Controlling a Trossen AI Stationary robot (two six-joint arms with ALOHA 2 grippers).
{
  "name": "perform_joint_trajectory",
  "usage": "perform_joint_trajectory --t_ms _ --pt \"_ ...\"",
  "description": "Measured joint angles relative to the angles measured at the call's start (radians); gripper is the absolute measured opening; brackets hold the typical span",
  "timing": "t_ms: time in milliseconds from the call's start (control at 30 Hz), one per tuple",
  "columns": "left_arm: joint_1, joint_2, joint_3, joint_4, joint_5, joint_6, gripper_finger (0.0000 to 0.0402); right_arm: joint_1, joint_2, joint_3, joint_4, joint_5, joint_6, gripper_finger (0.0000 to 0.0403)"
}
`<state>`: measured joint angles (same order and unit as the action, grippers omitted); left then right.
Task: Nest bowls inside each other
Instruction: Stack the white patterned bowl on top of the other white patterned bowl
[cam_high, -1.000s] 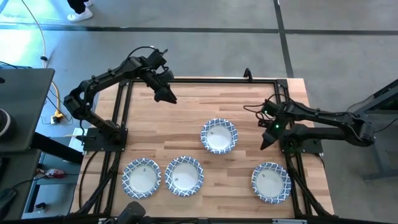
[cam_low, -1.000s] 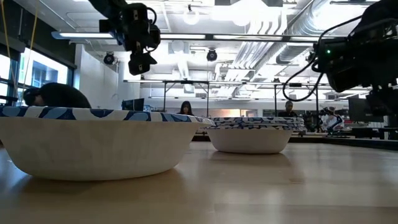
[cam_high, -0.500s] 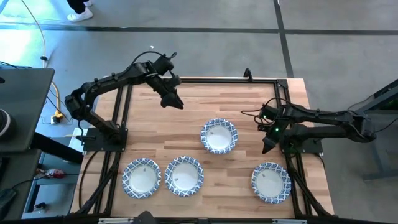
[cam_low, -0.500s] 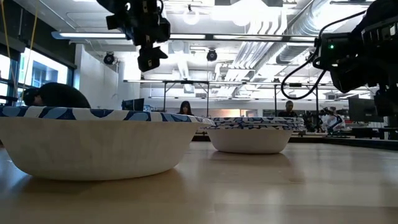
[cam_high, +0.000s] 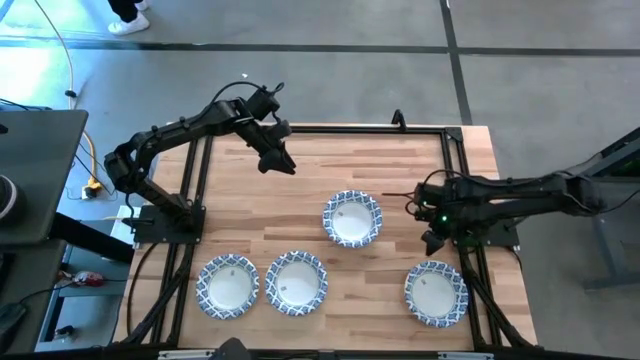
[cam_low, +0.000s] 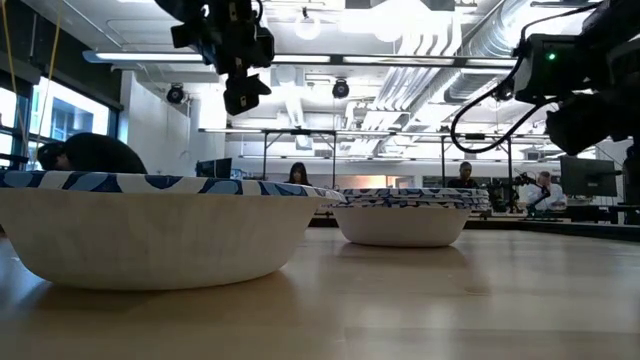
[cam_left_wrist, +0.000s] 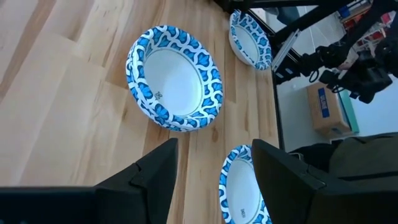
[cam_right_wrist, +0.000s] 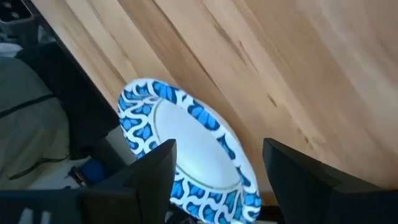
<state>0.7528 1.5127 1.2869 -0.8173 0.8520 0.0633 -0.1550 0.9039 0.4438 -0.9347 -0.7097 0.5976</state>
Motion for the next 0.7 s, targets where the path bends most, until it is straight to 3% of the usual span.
perform_joint_trajectory --t_ms 700 --pt "-0.001 0.000 0.000 -0.001 0.001 0.018 0.0193 0.212 0.048 0.000 0.002 0.038 0.161 0.0232"
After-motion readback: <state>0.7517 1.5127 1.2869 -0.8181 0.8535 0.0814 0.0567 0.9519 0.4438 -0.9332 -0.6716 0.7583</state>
